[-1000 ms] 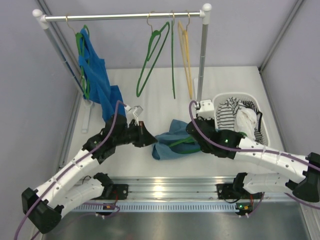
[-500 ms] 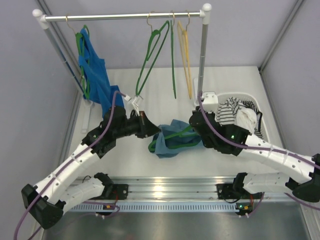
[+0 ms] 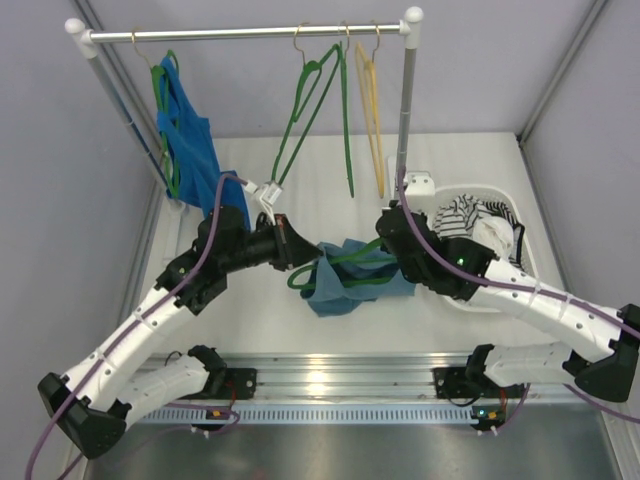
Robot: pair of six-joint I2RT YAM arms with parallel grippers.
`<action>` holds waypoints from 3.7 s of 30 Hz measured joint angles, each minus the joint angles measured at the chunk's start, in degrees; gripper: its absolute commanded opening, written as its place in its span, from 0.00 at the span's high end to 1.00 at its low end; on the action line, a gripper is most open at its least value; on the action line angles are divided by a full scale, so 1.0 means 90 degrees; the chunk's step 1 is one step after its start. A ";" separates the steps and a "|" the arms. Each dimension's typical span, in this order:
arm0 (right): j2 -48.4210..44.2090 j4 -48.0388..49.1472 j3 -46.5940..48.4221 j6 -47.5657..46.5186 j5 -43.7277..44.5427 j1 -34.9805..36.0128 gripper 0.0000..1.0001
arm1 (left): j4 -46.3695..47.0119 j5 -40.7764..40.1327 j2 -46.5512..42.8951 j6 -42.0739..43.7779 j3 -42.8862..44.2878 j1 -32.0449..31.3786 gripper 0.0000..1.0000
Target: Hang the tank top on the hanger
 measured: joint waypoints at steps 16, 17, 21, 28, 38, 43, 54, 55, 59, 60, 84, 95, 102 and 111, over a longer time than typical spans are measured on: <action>-0.0260 -0.0012 -0.0330 0.0325 -0.0357 -0.0002 1.00 | -0.1355 -0.1161 -0.0352 0.0937 -0.0007 0.0000 0.80; -0.0260 -0.0017 -0.0347 0.0347 -0.0355 -0.0002 1.00 | -0.1481 -0.1197 -0.0357 0.0969 -0.0010 0.0000 0.77; -0.0257 -0.0051 -0.0389 0.0372 -0.0367 -0.0002 1.00 | -0.1868 -0.1348 -0.0393 0.1161 -0.0039 0.0000 0.61; -0.0151 -0.0058 -0.0391 0.0391 -0.0389 -0.0002 1.00 | -0.2353 -0.1362 -0.0389 0.1523 0.0039 0.0000 0.56; 0.0027 -0.0073 -0.0389 0.0355 -0.0512 -0.0002 1.00 | -0.2480 -0.0852 0.0095 0.2232 0.0784 0.0000 0.58; 0.0080 -0.0075 -0.0389 0.0335 -0.0529 -0.0002 1.00 | -0.2523 -0.0690 0.0500 0.2550 0.0804 -0.0211 0.59; 0.0141 -0.0075 -0.0389 0.0294 -0.0571 -0.0002 1.00 | -0.2521 -0.0969 0.0894 0.2946 0.0804 -0.0767 0.59; 0.0141 -0.0075 -0.0389 0.0291 -0.0573 -0.0002 1.00 | -0.2521 -0.1022 0.0930 0.2975 0.0804 -0.0797 0.59; 0.0141 -0.0083 -0.0389 0.0291 -0.0593 -0.0002 1.00 | -0.2518 -0.1331 0.1110 0.3096 0.0804 -0.0981 0.60; 0.0141 -0.0095 -0.0389 0.0291 -0.0597 -0.0002 1.00 | -0.2521 -0.1426 0.1156 0.3130 0.0804 -0.1049 0.60; 0.0262 -0.0107 -0.0389 0.0284 -0.0644 -0.0002 1.00 | -0.2392 -0.1999 0.1379 0.3483 0.0933 -0.1447 0.97; 0.0328 -0.0090 -0.0384 0.0238 -0.0661 -0.0002 1.00 | -0.1970 -0.1753 0.1409 0.3378 0.1253 -0.1452 0.97; 0.0328 -0.0097 -0.0364 0.0226 -0.0661 -0.0002 1.00 | -0.1834 -0.1656 0.1528 0.3317 0.1365 -0.1452 0.94; 0.0299 -0.0172 -0.0022 0.0109 -0.0619 0.0000 1.00 | -0.1858 -0.1630 0.1588 0.3373 0.1916 -0.1457 0.53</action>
